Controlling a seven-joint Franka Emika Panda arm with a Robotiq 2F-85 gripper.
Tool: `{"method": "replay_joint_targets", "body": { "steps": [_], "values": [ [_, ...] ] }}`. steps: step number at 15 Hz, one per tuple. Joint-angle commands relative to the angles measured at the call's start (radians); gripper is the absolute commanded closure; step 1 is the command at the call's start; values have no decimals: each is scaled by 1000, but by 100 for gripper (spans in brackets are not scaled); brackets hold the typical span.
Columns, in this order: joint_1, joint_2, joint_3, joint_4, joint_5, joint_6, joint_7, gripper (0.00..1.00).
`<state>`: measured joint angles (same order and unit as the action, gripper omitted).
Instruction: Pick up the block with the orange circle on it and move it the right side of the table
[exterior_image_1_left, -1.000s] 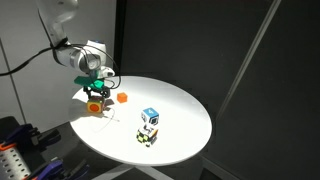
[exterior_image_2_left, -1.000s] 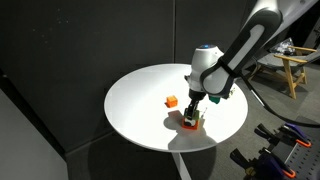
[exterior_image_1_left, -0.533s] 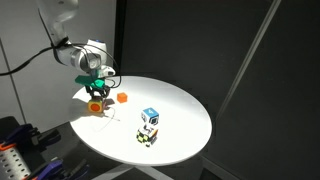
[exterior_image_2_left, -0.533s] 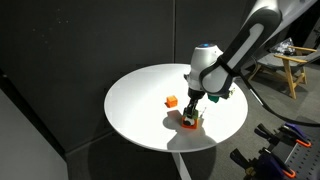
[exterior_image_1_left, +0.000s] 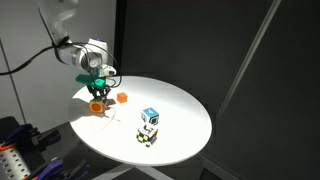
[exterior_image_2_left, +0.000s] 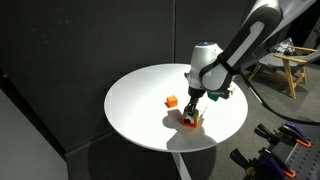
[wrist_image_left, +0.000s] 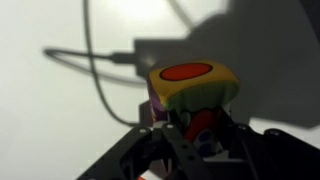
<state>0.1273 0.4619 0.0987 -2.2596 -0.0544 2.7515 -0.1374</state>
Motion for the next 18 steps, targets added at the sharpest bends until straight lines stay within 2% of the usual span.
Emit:
{"method": "replay_joint_targets", "body": {
  "steps": [1,5,9,18],
  "values": [
    [0,-42,-12,4,-7,-58,50,87],
    [-3,-72,-19,10,0,-95,83,91],
    [-7,-99,-35,14,14,-120,148,91],
    [-44,-92,-75,45,148,-140,344,91]
  ]
}}
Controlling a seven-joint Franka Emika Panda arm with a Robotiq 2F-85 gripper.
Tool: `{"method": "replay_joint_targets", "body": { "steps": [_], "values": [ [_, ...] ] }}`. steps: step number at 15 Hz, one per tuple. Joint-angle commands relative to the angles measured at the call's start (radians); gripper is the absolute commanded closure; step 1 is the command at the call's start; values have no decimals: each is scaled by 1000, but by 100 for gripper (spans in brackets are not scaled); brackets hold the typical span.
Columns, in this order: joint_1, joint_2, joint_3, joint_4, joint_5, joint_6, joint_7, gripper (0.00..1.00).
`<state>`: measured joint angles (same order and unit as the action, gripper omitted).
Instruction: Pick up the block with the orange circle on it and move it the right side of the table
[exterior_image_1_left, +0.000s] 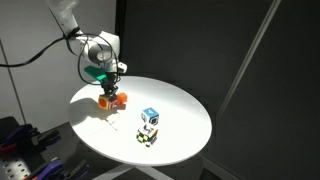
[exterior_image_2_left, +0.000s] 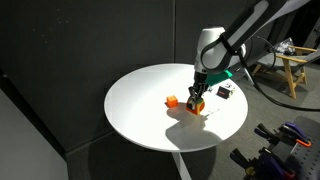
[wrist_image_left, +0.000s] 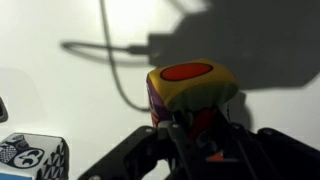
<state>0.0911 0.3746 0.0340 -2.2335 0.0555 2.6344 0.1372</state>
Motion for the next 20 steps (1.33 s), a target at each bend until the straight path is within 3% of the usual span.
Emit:
{"method": "replay_joint_targets", "body": {
  "steps": [1,6,7,19,20],
  "values": [
    [-6,-5,-20,19,44,-14,100,91],
    [3,-13,-39,18,48,-1,185,92],
    [-1,0,-35,14,34,2,154,69],
    [1,0,-36,16,34,2,172,69],
    [1,0,-36,16,34,2,172,91]
  ]
}}
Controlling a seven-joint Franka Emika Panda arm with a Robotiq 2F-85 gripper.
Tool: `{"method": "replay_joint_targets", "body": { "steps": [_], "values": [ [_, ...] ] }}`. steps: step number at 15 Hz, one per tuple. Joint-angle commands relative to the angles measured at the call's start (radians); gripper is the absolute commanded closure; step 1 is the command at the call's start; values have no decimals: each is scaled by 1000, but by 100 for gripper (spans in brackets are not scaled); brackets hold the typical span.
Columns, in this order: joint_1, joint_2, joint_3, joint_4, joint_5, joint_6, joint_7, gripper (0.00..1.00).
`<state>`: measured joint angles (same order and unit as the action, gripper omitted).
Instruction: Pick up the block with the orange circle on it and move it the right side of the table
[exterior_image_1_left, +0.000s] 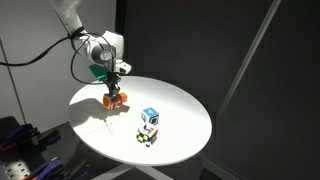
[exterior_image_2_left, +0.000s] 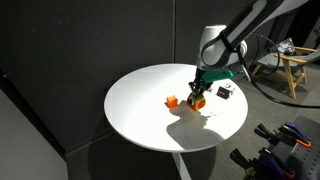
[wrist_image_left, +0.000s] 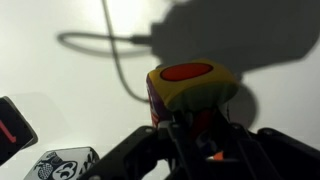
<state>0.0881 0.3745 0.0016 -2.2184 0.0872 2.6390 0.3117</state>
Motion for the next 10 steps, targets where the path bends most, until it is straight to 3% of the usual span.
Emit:
{"method": "replay_joint_targets", "body": {
  "steps": [1,10],
  "values": [
    [2,-6,-3,0,7,-3,-1,92],
    [-14,-68,-7,-13,76,-12,41,92]
  ]
}}
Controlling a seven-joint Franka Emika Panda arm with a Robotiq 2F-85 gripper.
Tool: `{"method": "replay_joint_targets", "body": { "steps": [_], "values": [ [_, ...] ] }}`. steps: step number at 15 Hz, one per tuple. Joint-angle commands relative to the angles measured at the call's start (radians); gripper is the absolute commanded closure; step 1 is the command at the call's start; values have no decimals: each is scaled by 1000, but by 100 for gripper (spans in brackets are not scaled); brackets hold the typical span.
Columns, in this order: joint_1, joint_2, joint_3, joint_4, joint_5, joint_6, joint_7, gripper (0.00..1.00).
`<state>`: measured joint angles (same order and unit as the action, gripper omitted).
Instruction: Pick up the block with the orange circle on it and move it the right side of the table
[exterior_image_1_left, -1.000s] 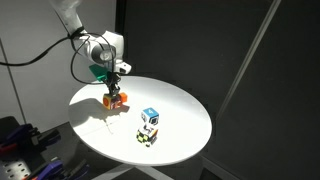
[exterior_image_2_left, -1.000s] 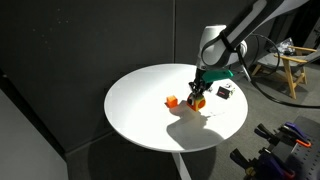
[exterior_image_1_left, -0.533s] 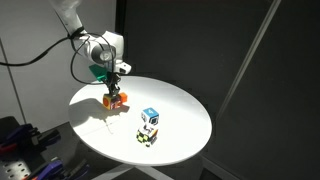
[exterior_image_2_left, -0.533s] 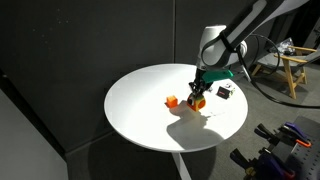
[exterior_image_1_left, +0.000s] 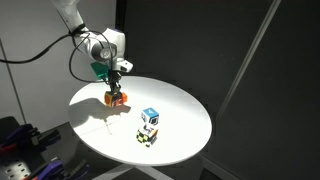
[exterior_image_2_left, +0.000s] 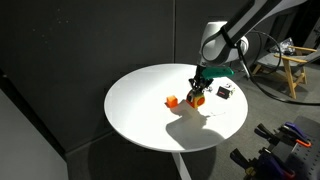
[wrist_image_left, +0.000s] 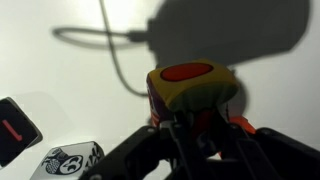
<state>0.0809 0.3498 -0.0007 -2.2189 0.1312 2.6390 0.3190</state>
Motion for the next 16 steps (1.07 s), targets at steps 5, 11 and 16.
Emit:
{"method": "replay_joint_targets", "body": {
  "steps": [5,11,16],
  "values": [
    [-4,-74,-47,-15,62,-9,184,92],
    [-14,-89,-89,-15,108,-14,370,92],
    [-25,-77,-102,-19,137,13,524,92]
  ]
}}
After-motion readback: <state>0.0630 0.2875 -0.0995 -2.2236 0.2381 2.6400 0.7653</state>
